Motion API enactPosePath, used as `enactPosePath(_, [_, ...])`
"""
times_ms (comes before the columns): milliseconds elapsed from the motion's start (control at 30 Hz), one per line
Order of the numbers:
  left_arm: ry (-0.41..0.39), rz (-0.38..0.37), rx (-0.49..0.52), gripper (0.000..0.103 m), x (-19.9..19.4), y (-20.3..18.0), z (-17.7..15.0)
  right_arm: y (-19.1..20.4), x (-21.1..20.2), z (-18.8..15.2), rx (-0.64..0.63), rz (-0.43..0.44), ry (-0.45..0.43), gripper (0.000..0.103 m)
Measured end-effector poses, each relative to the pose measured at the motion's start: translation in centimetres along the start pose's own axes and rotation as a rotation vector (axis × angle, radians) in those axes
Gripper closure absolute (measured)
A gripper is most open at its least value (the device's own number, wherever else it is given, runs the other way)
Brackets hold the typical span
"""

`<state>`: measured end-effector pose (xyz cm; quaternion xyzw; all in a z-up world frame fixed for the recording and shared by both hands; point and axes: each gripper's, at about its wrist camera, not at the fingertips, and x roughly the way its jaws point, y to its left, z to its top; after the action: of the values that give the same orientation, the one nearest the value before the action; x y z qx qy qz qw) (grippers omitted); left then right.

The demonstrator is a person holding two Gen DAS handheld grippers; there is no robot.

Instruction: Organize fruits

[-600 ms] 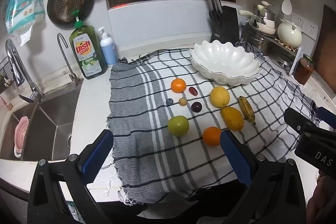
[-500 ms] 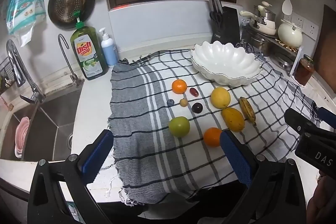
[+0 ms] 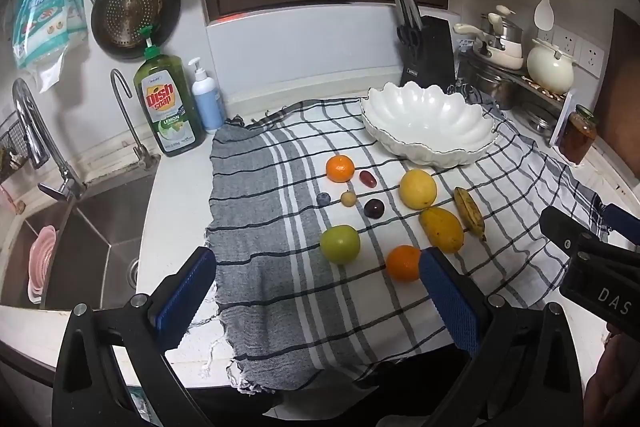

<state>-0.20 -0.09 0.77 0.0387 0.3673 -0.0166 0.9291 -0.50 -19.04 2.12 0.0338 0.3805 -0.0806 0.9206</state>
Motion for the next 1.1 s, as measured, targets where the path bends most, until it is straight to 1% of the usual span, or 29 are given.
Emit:
enactPosePath(600, [-0.015, 0.003, 0.010, 0.000, -0.52, -0.53, 0.16, 0.23, 0.09, -0.29, 0.001, -0.004, -0.007, 0.000])
enactPosePath(633, [-0.015, 0.003, 0.011, 0.000, -0.55, -0.52, 0.21, -0.29, -0.33, 0.02, 0.000, -0.004, -0.008, 0.000])
enactPosePath(1100, [-0.017, 0.005, 0.012, 0.000, -0.67, -0.46, 0.31, -0.52, -0.59, 0.02, 0.003, -0.003, -0.011, 0.000])
